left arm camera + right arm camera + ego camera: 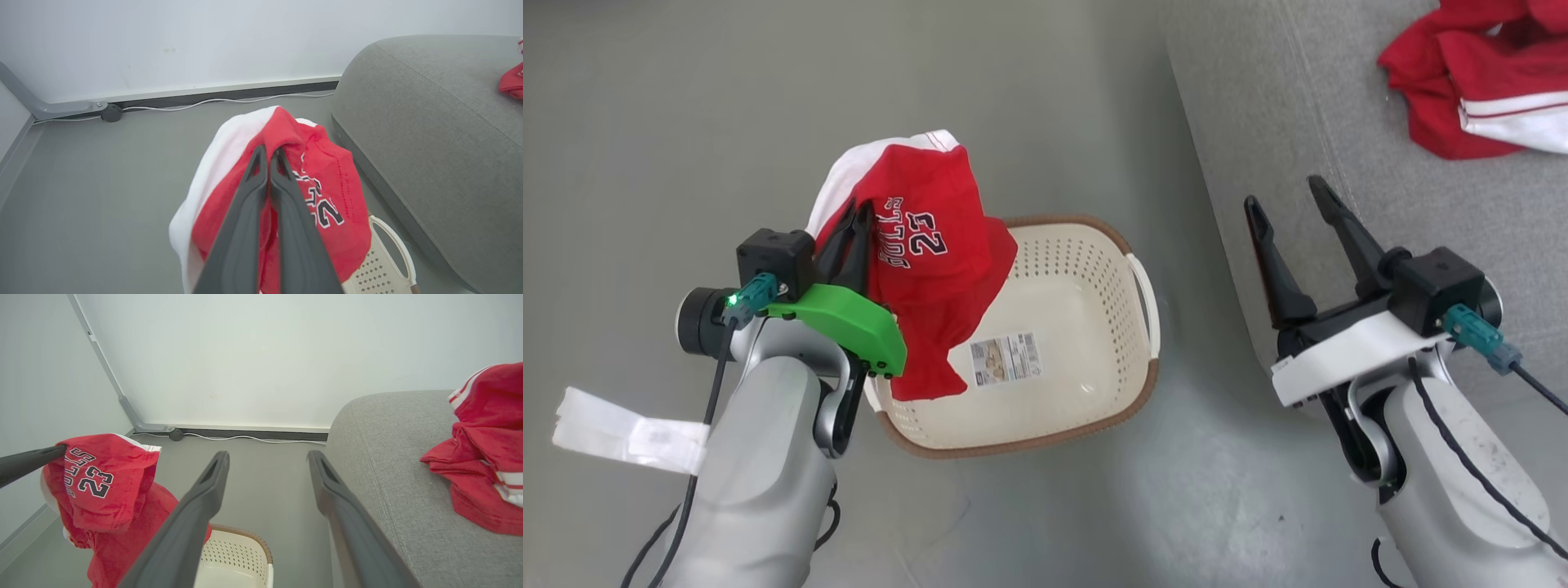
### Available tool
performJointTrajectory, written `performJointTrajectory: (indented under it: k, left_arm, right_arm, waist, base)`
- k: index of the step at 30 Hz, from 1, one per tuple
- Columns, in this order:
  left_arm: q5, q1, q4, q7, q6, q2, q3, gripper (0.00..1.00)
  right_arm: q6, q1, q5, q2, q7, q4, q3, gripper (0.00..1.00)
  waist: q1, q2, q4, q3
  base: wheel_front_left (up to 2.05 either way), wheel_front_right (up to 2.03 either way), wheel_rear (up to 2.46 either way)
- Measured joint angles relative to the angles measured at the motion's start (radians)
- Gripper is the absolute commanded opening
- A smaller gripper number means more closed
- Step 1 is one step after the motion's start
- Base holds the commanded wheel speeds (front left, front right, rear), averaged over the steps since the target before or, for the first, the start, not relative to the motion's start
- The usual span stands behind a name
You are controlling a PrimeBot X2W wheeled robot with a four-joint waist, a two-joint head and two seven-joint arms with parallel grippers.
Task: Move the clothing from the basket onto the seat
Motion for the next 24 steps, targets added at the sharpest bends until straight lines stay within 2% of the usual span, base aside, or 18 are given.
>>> performJointTrajectory:
  k: [11, 24]
  left_arm:
    - [-0.018, 0.089, -0.184, 0.000, -0.010, 0.000, 0.028, 0.00]
    - [-0.059, 0.179, -0.367, -0.003, -0.035, 0.000, -0.007, 0.00]
  right_arm:
    - [0.000, 0.071, 0.030, 0.006, 0.022, 0.017, 0.018, 1.00]
    - [0.000, 0.150, 0.042, 0.016, 0.044, 0.014, 0.034, 1.00]
  waist:
    - [0.0000, 0.0000, 0.036, -0.140]
    - [0.0000, 0.0000, 0.039, -0.267]
  base:
    - [0.00, 0.00, 0.00]
    - [0.00, 0.00, 0.00]
